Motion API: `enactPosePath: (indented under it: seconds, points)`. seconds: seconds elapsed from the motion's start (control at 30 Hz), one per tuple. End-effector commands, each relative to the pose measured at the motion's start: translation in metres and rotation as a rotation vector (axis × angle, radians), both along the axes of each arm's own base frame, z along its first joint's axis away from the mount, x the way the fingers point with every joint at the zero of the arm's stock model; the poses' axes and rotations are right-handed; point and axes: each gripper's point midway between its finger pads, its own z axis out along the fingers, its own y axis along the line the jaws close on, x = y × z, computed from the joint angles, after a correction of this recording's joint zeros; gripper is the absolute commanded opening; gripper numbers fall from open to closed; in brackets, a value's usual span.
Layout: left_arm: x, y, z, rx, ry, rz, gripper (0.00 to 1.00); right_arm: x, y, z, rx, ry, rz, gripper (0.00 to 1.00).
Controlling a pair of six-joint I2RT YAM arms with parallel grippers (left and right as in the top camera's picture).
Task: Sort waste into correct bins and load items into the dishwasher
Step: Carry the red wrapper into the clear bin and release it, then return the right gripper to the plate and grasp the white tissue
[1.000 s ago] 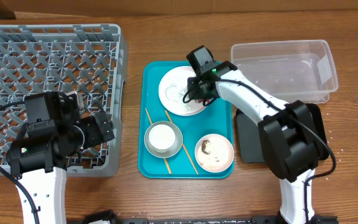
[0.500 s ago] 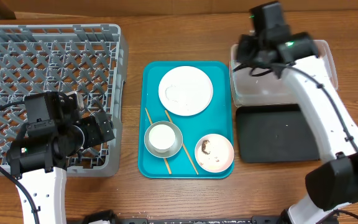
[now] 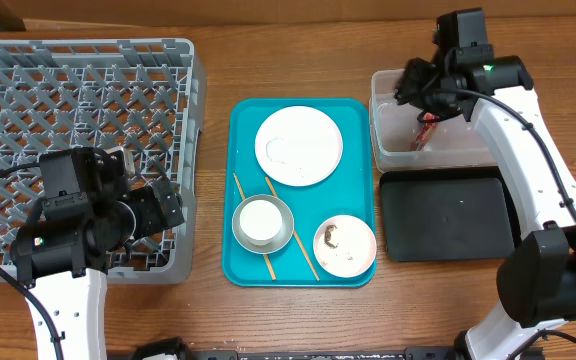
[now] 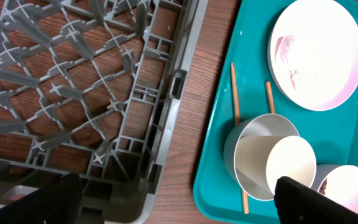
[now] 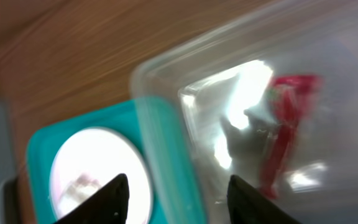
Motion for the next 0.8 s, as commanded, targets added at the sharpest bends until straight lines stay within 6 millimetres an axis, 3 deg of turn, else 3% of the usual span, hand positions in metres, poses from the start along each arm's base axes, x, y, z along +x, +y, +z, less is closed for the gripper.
enactPosePath:
  seconds: [0.0, 0.2, 0.37, 0.57, 0.77]
  points:
    - [0.004, 0.0, 0.007, 0.001, -0.02, -0.014, 1.0, -0.008, 0.071, 0.041, 0.175, -0.113, 0.33, 0.57]
    - [0.004, 0.0, 0.007, 0.001, -0.021, -0.014, 1.0, -0.033, 0.127, 0.022, 0.025, -0.117, 0.51, 0.63]
    - [0.004, 0.0, 0.007, 0.001, -0.02, -0.014, 1.0, -0.046, 0.16, -0.015, -0.137, -0.073, 0.553, 0.68]
    - [0.004, 0.0, 0.007, 0.001, -0.02, -0.014, 1.0, -0.058, 0.188, -0.076, -0.206, 0.03, 0.618, 0.68]
    - [0.004, 0.0, 0.007, 0.001, -0.02, -0.014, 1.0, -0.062, 0.198, -0.131, -0.23, 0.114, 0.645, 0.69]
